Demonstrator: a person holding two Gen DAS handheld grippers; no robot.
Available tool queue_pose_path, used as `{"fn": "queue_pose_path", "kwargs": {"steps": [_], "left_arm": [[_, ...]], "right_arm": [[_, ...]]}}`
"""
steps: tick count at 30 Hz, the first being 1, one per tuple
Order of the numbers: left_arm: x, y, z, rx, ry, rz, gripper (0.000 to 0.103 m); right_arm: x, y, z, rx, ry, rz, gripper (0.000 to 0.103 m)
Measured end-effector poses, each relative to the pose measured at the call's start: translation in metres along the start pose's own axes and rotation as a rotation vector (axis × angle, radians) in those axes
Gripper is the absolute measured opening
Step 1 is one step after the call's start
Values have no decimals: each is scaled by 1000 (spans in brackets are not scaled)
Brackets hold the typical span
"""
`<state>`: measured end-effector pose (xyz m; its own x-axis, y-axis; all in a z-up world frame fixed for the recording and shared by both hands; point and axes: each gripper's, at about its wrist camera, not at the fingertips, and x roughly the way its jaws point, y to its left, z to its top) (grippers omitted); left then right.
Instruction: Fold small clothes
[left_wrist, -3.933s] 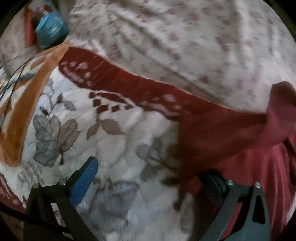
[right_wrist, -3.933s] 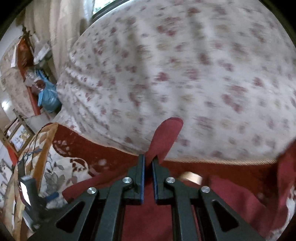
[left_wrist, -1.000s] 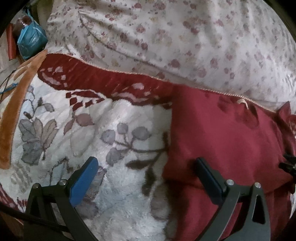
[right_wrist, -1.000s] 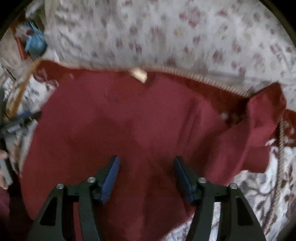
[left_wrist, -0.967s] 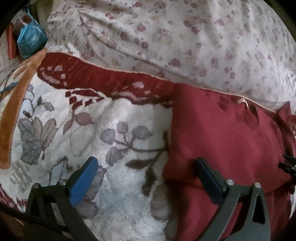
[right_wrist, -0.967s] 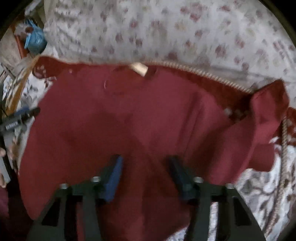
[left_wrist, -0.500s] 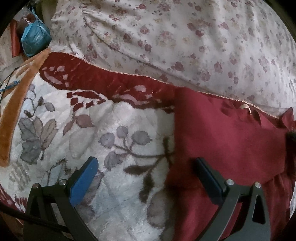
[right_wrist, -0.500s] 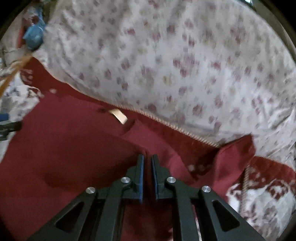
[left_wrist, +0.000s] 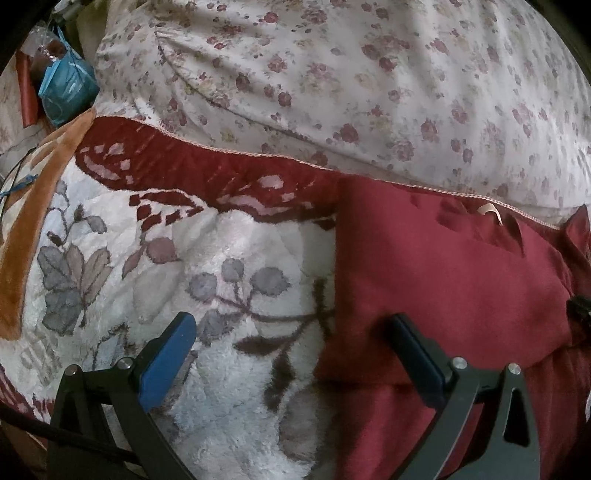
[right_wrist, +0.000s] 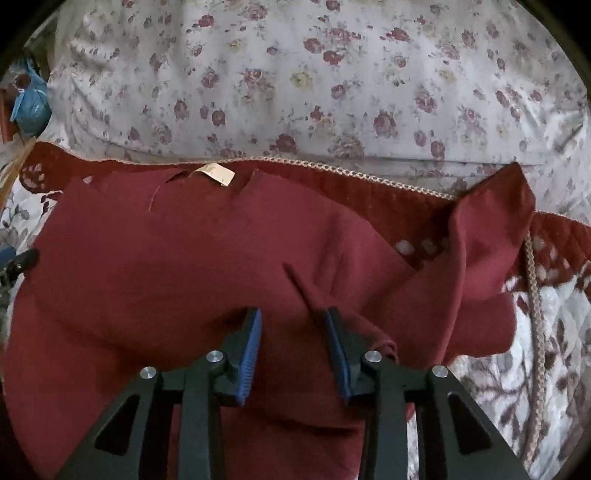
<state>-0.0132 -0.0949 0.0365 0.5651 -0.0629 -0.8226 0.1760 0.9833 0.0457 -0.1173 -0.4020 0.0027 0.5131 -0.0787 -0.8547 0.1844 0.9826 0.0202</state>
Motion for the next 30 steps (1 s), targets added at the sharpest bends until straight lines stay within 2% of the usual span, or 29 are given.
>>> {"fn": "queue_pose_path", "kwargs": {"steps": [3, 6, 8, 10, 14, 16, 17, 22, 26, 30], "left_arm": [[-6, -2, 0, 12, -14, 0, 103], [-14, -5, 0, 14, -29, -14, 103], [-20, -8, 0, 14, -45, -30, 103], [-24, -11, 1, 17, -54, -48, 103], [-29, -19, -2, 18, -64, -95, 103], [-27, -26, -4, 32, -53, -123, 103], [-25, -29, -5, 41, -48, -133, 103], [-13, -47, -10, 112, -13, -111, 103], [-2, -52, -15, 130, 17, -84, 103], [1, -50, -15, 118, 26, -93, 103]], "right_arm": [[-17, -2, 1, 39, -14, 26, 39], [-35, -5, -6, 52, -52, 37, 46], [-35, -6, -16, 49, -39, 32, 53], [-19, -9, -24, 48, 19, 23, 54], [-44, -17, -25, 78, -32, 83, 55], [-65, -30, -28, 106, -75, 77, 72], [-73, -38, -31, 118, -86, 46, 75], [-79, -96, -19, 263, -82, -52, 75], [-68, -131, -12, 381, -77, -29, 75], [-45, -139, 18, 387, -85, -46, 75]]}}
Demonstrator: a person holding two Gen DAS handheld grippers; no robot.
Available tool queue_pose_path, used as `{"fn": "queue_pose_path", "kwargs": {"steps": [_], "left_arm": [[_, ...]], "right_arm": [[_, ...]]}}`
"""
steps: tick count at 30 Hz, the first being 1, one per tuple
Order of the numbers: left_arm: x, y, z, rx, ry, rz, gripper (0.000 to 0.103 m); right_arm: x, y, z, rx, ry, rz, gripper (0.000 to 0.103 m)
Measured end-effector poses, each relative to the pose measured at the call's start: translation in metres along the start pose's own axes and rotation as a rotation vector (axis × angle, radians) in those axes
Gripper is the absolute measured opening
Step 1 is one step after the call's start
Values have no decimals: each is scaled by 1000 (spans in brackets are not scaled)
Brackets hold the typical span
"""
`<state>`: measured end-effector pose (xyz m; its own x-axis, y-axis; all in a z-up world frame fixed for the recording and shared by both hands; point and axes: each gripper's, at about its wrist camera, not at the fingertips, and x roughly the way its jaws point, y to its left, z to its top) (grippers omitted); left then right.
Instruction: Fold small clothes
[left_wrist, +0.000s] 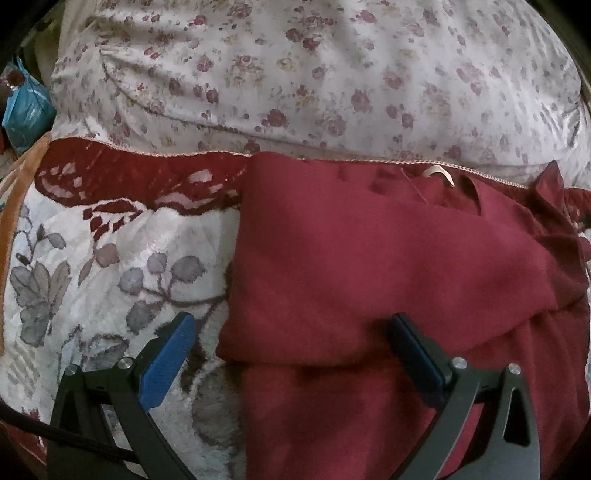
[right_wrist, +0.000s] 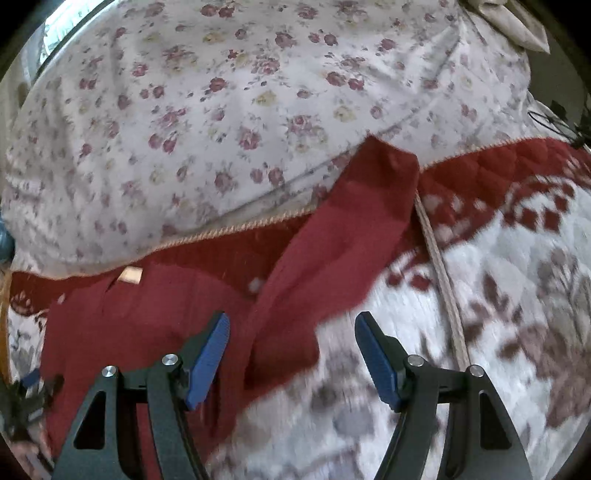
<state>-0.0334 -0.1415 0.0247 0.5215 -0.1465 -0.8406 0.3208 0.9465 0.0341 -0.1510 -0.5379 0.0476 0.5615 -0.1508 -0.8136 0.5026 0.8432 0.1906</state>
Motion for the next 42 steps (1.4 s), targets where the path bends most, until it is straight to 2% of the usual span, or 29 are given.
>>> {"fn": "queue_pose_path", "kwargs": {"steps": [6, 9, 12, 14, 15, 16, 18, 20, 22, 28, 30, 33, 36, 40, 42], "left_arm": [[4, 3, 1, -6, 11, -17, 103], [5, 3, 3, -16, 7, -16, 103], [8, 2, 6, -6, 4, -10, 103], [9, 1, 6, 4, 2, -8, 103], [9, 1, 7, 6, 4, -8, 103], [9, 1, 7, 4, 5, -9, 103], [8, 3, 8, -1, 5, -12, 103], [6, 4, 8, -7, 1, -9, 103], [3, 6, 9, -16, -8, -3, 103], [-18, 24, 14, -80, -66, -4, 103], [-24, 32, 17, -106, -81, -2, 103], [-31, 45, 18, -155, -95, -5, 103], [-39, 62, 19, -221, -115, -18, 103], [-45, 80, 17, -282, -135, -30, 103], [-45, 86, 17, -297, -137, -23, 103]], "right_arm": [[63, 8, 43, -24, 52, -92, 75], [94, -2, 62, 22, 77, -148, 75], [121, -14, 72, 69, 130, -167, 74], [134, -22, 73, 98, 164, -160, 52], [137, -27, 72, 113, 180, -141, 30], [137, -30, 72, 119, 176, -130, 20], [128, -33, 70, 106, 151, -90, 9], [110, -37, 69, 92, 116, -72, 9], [83, -43, 70, 103, 70, -7, 9], [-33, -50, 77, 53, -104, 154, 9], [-72, -39, 82, 27, -148, 223, 9], [-115, -1, 78, -67, -177, 306, 9], [-140, 51, 64, -187, -158, 385, 9], [-132, 122, 36, -311, -103, 507, 9], [-113, 157, 8, -355, -36, 580, 9]]}}
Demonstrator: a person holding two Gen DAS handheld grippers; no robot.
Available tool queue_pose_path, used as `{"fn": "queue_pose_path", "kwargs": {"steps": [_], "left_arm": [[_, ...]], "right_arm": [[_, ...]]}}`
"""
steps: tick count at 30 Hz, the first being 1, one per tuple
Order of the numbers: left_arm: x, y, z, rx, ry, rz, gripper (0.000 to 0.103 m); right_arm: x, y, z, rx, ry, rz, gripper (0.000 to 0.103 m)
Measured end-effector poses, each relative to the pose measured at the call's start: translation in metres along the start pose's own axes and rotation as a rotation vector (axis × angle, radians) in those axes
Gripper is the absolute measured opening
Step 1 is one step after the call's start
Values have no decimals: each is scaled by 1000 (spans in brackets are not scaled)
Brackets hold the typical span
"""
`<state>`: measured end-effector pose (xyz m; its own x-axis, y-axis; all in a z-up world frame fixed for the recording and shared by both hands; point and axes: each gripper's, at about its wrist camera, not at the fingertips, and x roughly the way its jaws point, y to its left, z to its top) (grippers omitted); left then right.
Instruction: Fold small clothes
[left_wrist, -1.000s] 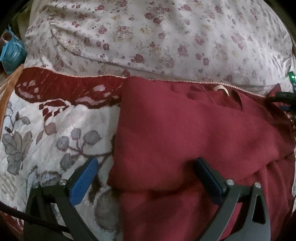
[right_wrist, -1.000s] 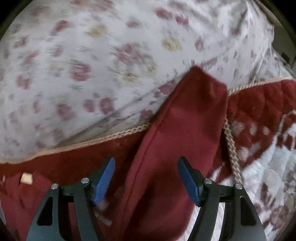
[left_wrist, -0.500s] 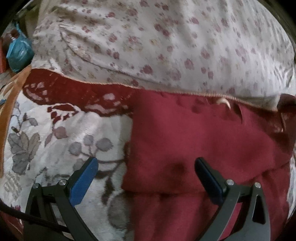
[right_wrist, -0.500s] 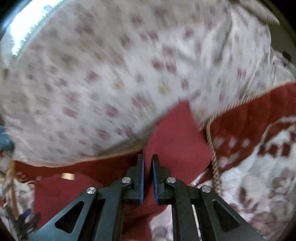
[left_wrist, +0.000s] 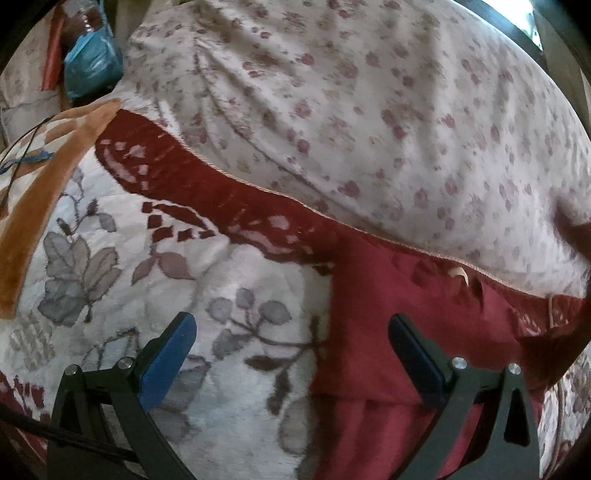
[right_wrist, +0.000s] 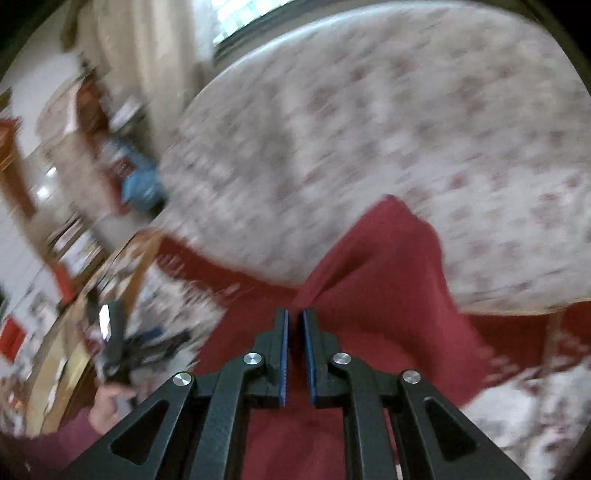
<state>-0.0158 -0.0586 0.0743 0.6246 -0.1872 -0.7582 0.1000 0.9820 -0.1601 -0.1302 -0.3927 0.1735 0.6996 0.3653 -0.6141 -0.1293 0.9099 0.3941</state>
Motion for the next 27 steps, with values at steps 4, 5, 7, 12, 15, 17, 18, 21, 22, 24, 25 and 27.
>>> {"fn": "queue_pose_path", "kwargs": {"steps": [4, 5, 7, 12, 15, 17, 18, 21, 22, 24, 25, 27], "left_arm": [[2, 2, 0, -4, 13, -10, 103], [1, 1, 0, 1, 13, -14, 103], [-1, -4, -1, 19, 7, -21, 103], [3, -16, -3, 61, 9, -18, 103], [9, -19, -6, 61, 33, -5, 103], [11, -19, -8, 67, 41, 3, 103], [13, -18, -9, 75, 45, 14, 103], [25, -17, -11, 104, 91, 63, 103], [27, -17, -11, 101, 98, 66, 103], [29, -15, -9, 94, 103, 58, 103], [29, -15, -8, 94, 101, 55, 103], [27, -14, -6, 94, 93, 52, 103]], "right_arm": [[90, 32, -65, -79, 222, 11, 11], [105, 35, -80, -109, 284, -28, 14], [129, 35, -105, -151, 399, -91, 25], [111, 43, -109, -193, 330, -121, 38], [112, 54, -85, -217, 242, -129, 45], [130, 61, -74, -239, 193, -161, 46], [142, 63, -68, -248, 184, -188, 46], [195, 56, -62, -233, 224, -219, 46], [209, 52, -62, -226, 247, -226, 46], [235, 44, -64, -235, 282, -273, 46], [239, 40, -62, -230, 271, -288, 37], [232, 28, -54, -159, 245, -277, 8]]}}
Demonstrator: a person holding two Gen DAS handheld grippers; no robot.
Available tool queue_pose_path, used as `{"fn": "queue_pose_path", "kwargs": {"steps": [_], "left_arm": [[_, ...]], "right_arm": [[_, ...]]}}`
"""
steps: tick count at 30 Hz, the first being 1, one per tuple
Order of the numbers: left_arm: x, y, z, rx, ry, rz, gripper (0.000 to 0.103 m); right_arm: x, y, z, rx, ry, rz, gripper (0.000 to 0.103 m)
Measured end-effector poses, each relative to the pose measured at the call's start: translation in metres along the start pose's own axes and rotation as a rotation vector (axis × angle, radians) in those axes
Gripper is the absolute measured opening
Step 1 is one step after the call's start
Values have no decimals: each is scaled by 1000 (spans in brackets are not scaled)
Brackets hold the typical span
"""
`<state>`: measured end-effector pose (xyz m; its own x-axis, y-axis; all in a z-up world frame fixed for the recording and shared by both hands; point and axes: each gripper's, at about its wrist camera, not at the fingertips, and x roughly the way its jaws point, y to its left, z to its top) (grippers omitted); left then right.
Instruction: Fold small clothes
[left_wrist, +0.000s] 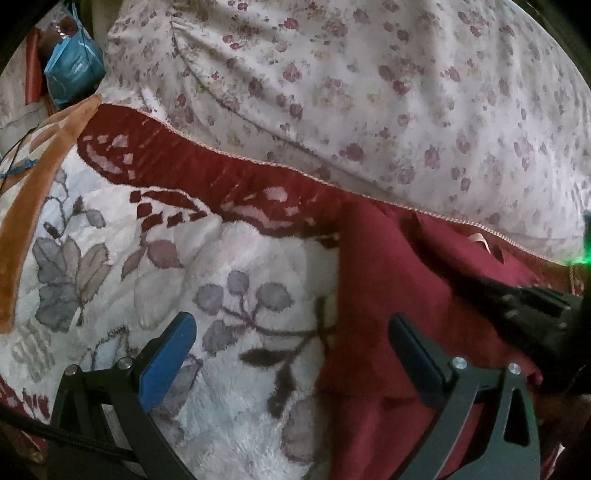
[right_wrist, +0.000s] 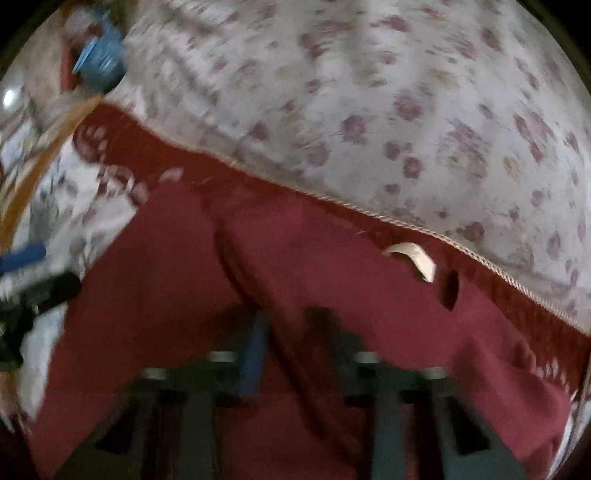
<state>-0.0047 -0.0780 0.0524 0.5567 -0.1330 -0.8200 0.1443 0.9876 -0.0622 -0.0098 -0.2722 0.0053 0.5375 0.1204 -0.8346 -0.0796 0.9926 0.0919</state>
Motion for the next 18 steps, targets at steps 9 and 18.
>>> {"fn": "queue_pose_path", "kwargs": {"steps": [9, 18], "left_arm": [[-17, 12, 8, -82, -77, -16, 103], [-16, -1, 2, -60, -75, -63, 103]], "right_arm": [[-72, 33, -24, -53, -110, 170, 19], [-126, -29, -83, 115, -64, 95, 67]]}}
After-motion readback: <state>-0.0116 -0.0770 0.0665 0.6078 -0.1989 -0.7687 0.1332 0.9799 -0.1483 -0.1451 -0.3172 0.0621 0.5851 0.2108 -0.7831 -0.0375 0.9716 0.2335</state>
